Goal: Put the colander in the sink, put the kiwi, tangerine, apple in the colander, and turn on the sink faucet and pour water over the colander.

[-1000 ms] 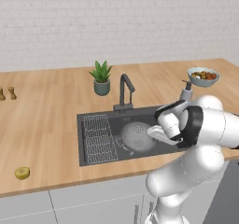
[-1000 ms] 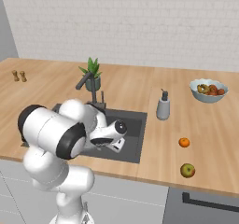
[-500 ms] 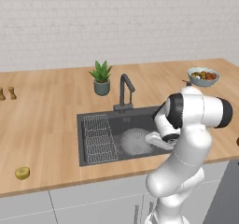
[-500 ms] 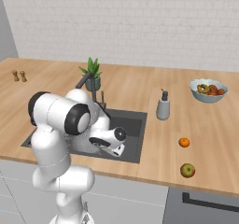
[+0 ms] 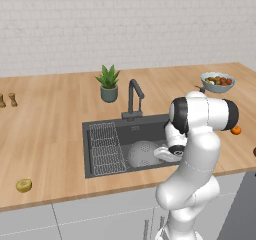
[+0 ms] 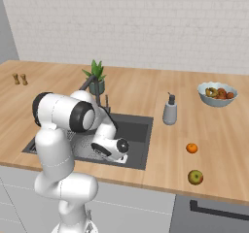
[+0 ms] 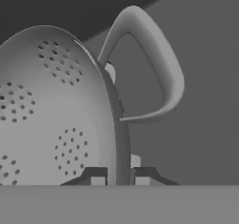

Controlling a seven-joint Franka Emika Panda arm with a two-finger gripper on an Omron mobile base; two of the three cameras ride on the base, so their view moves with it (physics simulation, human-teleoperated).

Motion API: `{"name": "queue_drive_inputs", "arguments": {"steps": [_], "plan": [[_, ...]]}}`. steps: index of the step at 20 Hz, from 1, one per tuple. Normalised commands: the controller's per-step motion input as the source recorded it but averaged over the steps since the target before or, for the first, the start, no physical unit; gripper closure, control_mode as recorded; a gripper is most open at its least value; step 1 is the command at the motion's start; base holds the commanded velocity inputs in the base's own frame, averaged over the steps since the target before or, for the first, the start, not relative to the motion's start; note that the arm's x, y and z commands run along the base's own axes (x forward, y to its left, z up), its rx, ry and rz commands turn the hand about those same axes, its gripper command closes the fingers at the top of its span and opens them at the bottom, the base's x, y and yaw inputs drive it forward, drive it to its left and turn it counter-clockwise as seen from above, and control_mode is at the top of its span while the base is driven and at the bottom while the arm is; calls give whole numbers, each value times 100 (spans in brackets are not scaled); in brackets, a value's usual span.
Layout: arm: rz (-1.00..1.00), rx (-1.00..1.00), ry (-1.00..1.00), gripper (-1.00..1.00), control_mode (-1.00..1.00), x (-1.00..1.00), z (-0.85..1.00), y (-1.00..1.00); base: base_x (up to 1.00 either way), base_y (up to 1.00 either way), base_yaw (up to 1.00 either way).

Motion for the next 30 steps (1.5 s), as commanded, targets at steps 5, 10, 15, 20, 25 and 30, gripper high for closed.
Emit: {"name": "queue_drive_inputs", "arguments": {"steps": [5,10,15,20,25,30], "plan": [[0,0,0,100,-100,39,-1,27,0,0,0],[0,0,0,100,-100,53,0,20,0,0,0],[0,0,0,100,-100,21,-11,39,0,0,0],[0,0,0,-100,-100,9,-2,26,0,0,0],[0,0,0,-100,-100,-2,16,0,0,0,0],[0,0,-1,-100,-100,-4,60,0,0,0,0]]}}
